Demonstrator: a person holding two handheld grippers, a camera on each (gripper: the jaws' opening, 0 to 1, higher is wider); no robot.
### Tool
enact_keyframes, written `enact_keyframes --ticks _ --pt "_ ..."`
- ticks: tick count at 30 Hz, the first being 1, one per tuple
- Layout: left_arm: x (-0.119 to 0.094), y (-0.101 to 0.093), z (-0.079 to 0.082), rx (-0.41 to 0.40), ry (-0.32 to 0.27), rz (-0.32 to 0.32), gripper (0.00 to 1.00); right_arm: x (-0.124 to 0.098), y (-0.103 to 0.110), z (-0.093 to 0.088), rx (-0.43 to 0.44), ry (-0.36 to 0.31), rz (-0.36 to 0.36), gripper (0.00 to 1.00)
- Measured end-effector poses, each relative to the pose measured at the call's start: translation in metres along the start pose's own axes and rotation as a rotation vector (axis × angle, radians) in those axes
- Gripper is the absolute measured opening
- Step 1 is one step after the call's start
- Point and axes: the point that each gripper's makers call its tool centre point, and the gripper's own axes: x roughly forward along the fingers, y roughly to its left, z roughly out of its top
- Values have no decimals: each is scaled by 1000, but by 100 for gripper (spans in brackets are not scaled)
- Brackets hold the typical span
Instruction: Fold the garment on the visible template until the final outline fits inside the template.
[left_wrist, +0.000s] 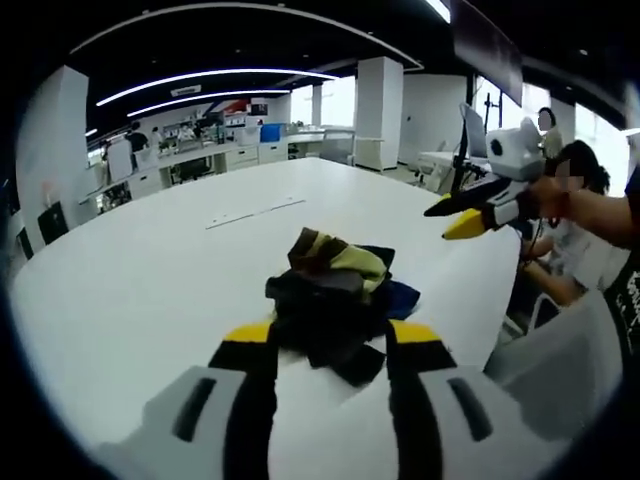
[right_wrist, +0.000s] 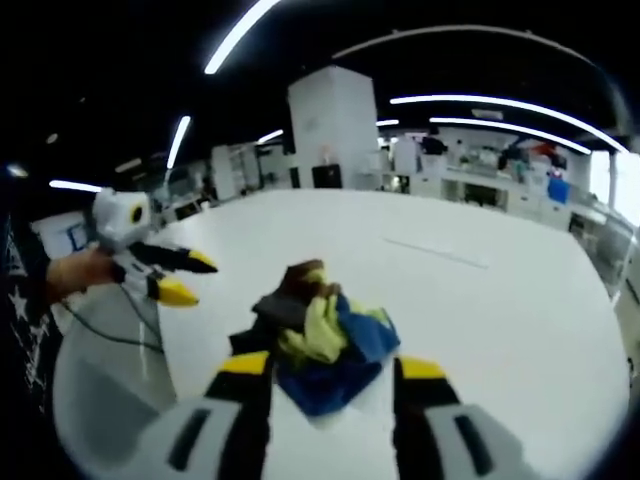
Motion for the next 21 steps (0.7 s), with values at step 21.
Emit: enact_keyframes --ticks 21 --pt "44 -11 4 39 -1 -108 15 56 -10 -5 -56 72 71 17"
